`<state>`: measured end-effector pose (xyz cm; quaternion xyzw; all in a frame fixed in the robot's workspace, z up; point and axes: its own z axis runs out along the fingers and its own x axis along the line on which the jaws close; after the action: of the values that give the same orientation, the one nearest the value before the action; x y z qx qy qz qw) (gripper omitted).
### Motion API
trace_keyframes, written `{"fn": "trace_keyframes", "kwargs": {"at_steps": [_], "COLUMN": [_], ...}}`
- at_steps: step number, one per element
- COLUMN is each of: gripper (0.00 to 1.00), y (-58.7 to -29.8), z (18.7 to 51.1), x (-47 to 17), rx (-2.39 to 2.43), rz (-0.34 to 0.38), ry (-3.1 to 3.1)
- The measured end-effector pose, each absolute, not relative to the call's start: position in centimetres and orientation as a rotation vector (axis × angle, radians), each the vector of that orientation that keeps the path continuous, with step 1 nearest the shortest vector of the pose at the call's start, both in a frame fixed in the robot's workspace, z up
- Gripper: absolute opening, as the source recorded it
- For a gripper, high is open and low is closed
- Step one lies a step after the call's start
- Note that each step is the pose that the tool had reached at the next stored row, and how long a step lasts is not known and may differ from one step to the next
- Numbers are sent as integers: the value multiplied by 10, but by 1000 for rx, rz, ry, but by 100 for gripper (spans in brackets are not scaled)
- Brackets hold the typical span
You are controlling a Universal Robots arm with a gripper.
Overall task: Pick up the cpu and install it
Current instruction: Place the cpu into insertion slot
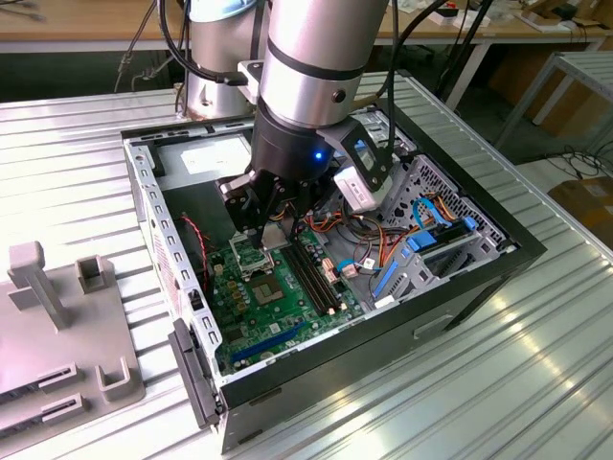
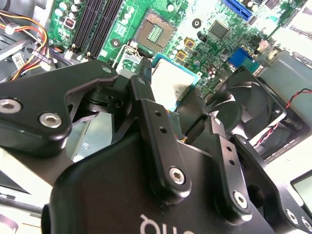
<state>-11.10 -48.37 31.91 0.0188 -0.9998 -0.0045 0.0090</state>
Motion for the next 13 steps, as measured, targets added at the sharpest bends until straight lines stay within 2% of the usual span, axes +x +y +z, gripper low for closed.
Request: {"fn": "trace_keyframes", "kwargs": {"at_steps": [13], "gripper": [47], "y": [-482], "z": [305], "x": [-103], "rx": [55], "rz": [-14], "ry": [-3123]}}
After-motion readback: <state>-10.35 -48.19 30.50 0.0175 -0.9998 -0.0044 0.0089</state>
